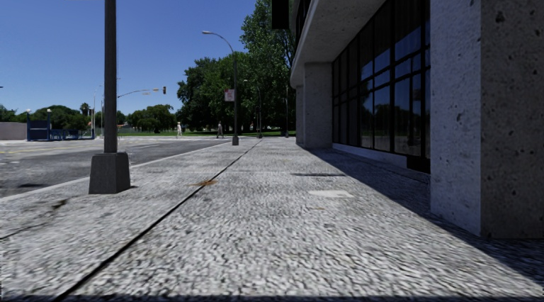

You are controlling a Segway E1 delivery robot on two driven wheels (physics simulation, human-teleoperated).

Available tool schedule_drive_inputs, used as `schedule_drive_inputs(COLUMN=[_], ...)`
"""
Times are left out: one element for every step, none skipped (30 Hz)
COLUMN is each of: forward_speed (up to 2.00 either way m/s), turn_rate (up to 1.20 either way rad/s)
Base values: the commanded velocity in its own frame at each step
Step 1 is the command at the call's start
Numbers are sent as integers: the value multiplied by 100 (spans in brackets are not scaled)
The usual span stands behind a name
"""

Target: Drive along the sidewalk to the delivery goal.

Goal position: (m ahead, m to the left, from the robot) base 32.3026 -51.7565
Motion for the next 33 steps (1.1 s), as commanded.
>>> schedule_drive_inputs(forward_speed=[200, 200, 200, 200, 200, 200, 200, 200, 200, 200, 200, 200, 200, 200, 200, 200, 200, 200, 200, 200, 200, 200, 200, 200, 200, 200, 200, 200, 200, 200, 200, 200, 200], turn_rate=[0, 0, 0, 0, 0, 0, 0, 0, 0, 0, 0, 0, 0, 0, 0, 0, 0, 0, 0, 0, 0, 0, 0, 0, 0, 0, 0, 0, 0, 0, 0, 0, 0])
